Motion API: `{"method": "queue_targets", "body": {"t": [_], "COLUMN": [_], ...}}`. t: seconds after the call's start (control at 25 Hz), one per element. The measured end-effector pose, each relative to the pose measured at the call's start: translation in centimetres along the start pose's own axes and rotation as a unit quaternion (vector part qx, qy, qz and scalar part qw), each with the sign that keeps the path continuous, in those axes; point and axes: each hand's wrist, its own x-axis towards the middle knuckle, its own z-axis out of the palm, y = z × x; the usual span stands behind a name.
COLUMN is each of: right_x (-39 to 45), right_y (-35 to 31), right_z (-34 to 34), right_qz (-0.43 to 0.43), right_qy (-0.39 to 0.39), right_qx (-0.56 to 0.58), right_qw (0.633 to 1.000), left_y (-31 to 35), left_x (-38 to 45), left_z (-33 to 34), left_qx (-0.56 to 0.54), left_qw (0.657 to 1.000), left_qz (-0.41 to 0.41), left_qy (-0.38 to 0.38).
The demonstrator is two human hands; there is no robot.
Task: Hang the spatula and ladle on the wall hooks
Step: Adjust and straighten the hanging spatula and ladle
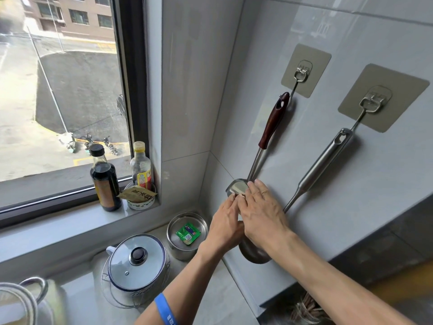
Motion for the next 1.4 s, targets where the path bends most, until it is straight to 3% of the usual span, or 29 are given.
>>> {"method": "queue_targets", "body": {"t": [1.04, 1.4], "right_x": [-0.3, -0.6], "right_y": [0.7, 0.4], "right_z": [0.4, -0.5], "right_qz": [0.005, 0.004], "right_qy": [-0.032, -0.03], "right_qx": [-0.016, -0.015], "right_qw": [0.999, 0.999], "left_y": [0.1, -0.4], "left_x": [-1.1, -1.0], "left_z": [-1.1, -1.0], "left_qx": [0.012, 0.008], "left_qw": [0.996, 0.998], "left_qz": [-0.063, -0.041], "left_qy": [-0.054, -0.037]}}
